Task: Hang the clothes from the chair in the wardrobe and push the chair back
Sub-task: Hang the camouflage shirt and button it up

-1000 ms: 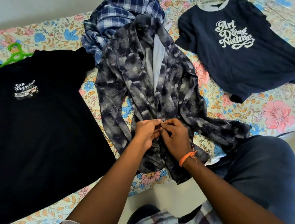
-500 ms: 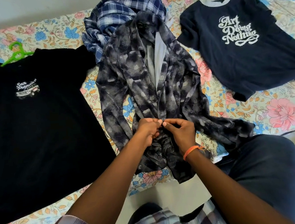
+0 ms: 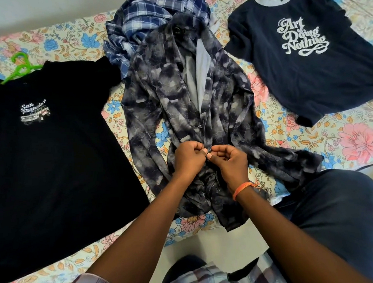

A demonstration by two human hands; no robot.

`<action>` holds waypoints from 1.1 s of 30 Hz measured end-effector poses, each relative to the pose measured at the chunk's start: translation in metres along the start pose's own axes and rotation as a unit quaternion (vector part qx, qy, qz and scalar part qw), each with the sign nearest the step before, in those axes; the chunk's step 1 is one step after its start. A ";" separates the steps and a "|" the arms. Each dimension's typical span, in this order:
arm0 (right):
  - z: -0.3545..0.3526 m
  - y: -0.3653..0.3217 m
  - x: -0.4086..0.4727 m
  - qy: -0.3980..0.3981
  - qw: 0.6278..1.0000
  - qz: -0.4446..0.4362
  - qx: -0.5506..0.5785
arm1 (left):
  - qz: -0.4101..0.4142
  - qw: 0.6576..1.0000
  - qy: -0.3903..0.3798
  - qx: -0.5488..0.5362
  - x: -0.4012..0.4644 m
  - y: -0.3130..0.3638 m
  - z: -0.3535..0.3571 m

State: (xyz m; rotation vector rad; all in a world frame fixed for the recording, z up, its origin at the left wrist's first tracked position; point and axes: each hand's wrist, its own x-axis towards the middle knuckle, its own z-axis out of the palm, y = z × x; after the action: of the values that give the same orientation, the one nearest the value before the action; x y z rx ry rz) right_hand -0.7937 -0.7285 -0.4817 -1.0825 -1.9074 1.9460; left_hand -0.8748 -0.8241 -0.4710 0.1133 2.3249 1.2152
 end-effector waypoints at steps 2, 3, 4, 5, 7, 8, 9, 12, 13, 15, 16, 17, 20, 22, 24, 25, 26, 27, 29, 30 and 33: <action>0.000 0.000 0.000 -0.003 1.000 -0.006 -0.007 | 0.052 0.997 -0.001 0.055 -0.003 0.004 -0.005; 0.000 -0.001 0.000 -0.007 1.000 -0.009 -0.009 | 0.075 0.995 -0.004 0.067 -0.004 0.006 -0.007; 0.000 -0.001 0.000 -0.011 1.000 -0.011 -0.009 | 0.093 0.993 -0.007 0.070 -0.003 0.007 -0.010; 0.000 -0.002 0.000 -0.014 1.000 -0.011 -0.005 | 0.101 0.993 -0.011 0.063 -0.002 0.007 -0.012; -0.002 -0.004 0.001 -0.017 1.000 -0.004 0.015 | 0.084 0.996 -0.019 0.025 0.002 0.005 -0.013; -0.003 -0.005 0.002 -0.020 0.999 0.006 0.031 | 0.059 0.998 -0.025 -0.007 0.005 0.003 -0.012; -0.004 -0.005 0.002 -0.024 0.998 0.019 0.048 | 0.028 0.998 -0.032 -0.047 0.007 0.001 -0.011; -0.005 -0.006 0.006 -0.048 0.995 0.045 0.071 | -0.055 0.983 -0.052 -0.170 0.008 -0.003 -0.008; -0.004 -0.007 0.007 -0.055 0.995 0.043 0.068 | -0.073 0.976 -0.051 -0.199 0.007 -0.006 -0.006; 0.001 -0.009 0.009 -0.063 0.996 0.031 0.060 | -0.107 0.960 -0.041 -0.255 0.004 -0.008 -0.002; 0.003 -0.009 0.009 -0.064 0.996 0.026 0.055 | -0.122 0.953 -0.034 -0.277 0.003 -0.008 0.000; 0.004 -0.009 0.009 -0.064 0.996 0.022 0.050 | -0.135 0.948 -0.029 -0.286 0.002 -0.009 0.001; 0.004 -0.006 0.010 -0.059 0.996 0.028 0.056 | -0.149 0.940 -0.047 -0.302 0.002 -0.008 0.002; 0.004 -0.005 0.011 -0.065 0.996 0.035 0.058 | -0.148 0.937 -0.064 -0.310 0.001 -0.008 0.000; 0.003 -0.003 0.012 -0.075 0.995 0.040 0.060 | -0.142 0.940 -0.067 -0.303 0.003 -0.011 0.001; 0.001 -0.003 0.012 -0.076 0.993 0.048 0.071 | -0.127 0.950 -0.060 -0.278 0.003 -0.012 0.002; 0.000 -0.003 0.012 -0.078 0.991 0.058 0.090 | -0.105 0.962 -0.045 -0.246 0.003 -0.013 0.004; -0.002 -0.004 0.012 -0.079 0.989 0.068 0.109 | -0.085 0.973 -0.027 -0.213 0.002 -0.013 0.006; -0.003 -0.004 0.014 -0.083 0.987 0.075 0.118 | -0.058 0.985 0.003 -0.163 -0.001 -0.010 0.008; -0.004 -0.004 0.015 -0.082 0.987 0.076 0.112 | -0.048 0.988 0.009 -0.147 -0.002 -0.008 0.009; -0.008 0.000 0.018 -0.065 0.986 0.101 0.114 | -0.034 0.990 -0.001 -0.138 -0.002 -0.009 0.008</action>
State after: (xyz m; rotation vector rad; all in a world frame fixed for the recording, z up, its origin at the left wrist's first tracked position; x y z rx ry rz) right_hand -0.8017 -0.7115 -0.4875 -1.1436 -1.6349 2.3325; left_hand -0.8675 -0.8242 -0.4814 -0.0605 2.1150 1.4858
